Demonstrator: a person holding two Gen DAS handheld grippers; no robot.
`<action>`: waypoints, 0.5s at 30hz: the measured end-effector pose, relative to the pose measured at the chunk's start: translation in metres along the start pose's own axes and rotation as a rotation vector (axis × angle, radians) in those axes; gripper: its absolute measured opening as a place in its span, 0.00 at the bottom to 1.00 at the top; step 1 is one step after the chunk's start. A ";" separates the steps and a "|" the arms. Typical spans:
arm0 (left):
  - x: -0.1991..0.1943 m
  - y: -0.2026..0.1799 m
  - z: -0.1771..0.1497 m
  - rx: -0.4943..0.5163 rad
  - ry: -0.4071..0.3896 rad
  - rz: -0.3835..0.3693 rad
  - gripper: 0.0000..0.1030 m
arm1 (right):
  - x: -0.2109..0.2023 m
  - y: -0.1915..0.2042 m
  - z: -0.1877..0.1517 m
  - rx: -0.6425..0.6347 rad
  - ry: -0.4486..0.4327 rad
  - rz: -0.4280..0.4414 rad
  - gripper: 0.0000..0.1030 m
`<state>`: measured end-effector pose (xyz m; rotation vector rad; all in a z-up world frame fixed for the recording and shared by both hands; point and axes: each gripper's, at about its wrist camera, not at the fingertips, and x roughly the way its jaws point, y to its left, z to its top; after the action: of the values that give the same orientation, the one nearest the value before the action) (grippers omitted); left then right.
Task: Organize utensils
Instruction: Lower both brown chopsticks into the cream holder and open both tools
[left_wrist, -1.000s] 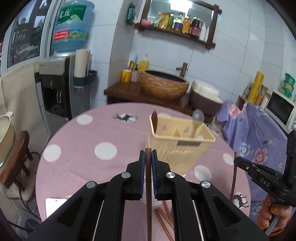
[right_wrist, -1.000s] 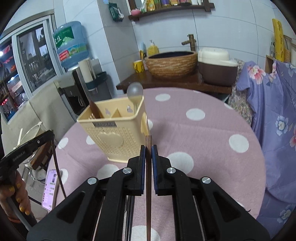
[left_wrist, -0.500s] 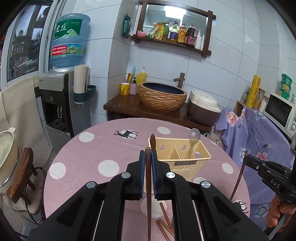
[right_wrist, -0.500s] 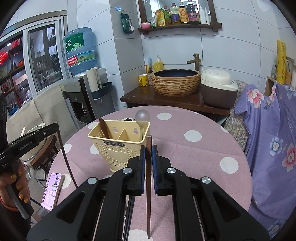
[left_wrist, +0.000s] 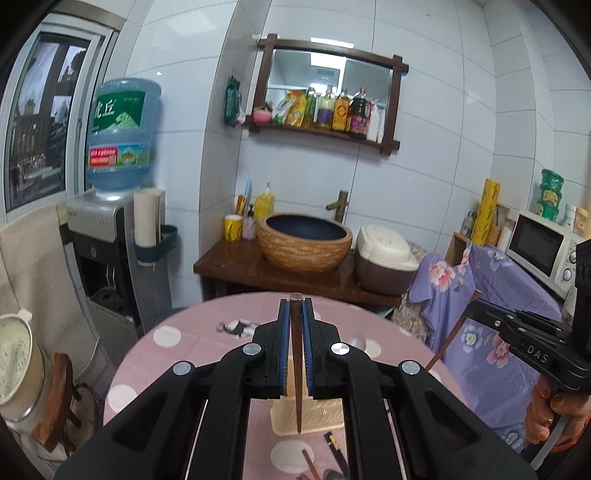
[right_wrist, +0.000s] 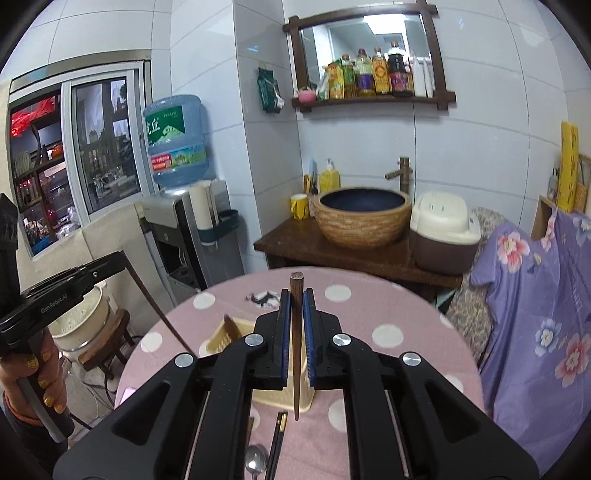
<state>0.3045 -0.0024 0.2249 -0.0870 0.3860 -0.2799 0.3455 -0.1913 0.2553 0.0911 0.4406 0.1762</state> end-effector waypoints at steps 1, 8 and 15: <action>-0.001 -0.001 0.010 -0.003 -0.007 -0.008 0.07 | -0.001 0.002 0.009 -0.002 -0.008 0.001 0.07; 0.000 -0.013 0.059 -0.020 -0.079 -0.001 0.07 | -0.001 0.016 0.072 0.010 -0.080 -0.005 0.07; 0.031 -0.017 0.048 -0.023 -0.064 0.046 0.07 | 0.033 0.022 0.062 0.019 -0.036 -0.012 0.07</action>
<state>0.3460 -0.0259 0.2600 -0.1093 0.3270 -0.2272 0.3988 -0.1670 0.3005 0.1099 0.4072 0.1586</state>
